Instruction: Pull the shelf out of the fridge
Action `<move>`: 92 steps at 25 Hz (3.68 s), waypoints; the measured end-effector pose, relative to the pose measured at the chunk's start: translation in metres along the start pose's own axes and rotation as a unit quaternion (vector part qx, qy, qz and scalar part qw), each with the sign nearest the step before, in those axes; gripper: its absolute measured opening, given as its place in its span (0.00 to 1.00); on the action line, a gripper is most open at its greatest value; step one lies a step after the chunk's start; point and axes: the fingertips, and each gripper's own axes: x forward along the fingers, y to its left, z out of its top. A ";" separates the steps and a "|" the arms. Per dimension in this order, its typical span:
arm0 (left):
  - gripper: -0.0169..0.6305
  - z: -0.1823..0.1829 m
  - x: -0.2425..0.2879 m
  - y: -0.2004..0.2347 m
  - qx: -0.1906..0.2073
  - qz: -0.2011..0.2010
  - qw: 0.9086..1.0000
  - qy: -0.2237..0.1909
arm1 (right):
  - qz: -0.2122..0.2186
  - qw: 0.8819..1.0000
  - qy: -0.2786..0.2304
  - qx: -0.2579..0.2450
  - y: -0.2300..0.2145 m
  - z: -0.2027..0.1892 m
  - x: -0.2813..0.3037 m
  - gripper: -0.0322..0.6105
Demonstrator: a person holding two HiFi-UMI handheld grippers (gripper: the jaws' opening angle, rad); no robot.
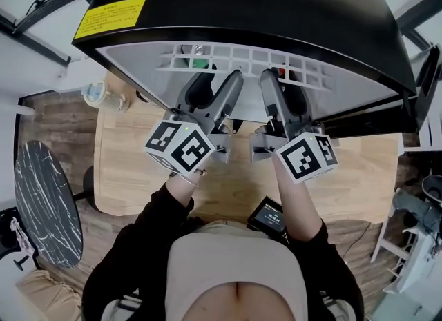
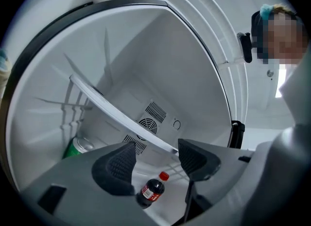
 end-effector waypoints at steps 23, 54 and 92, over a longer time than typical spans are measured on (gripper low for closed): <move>0.44 0.025 0.038 0.018 -0.042 0.012 0.999 -0.028 | -0.002 0.995 -0.021 0.095 -0.024 0.017 0.051 0.52; 0.36 0.030 0.042 0.029 -0.082 0.014 0.995 -0.059 | -0.002 0.991 -0.056 0.124 -0.025 0.019 0.050 0.32; 0.33 0.024 0.016 0.017 -0.099 0.016 0.993 -0.055 | -0.003 0.991 -0.051 0.126 -0.013 0.015 0.026 0.32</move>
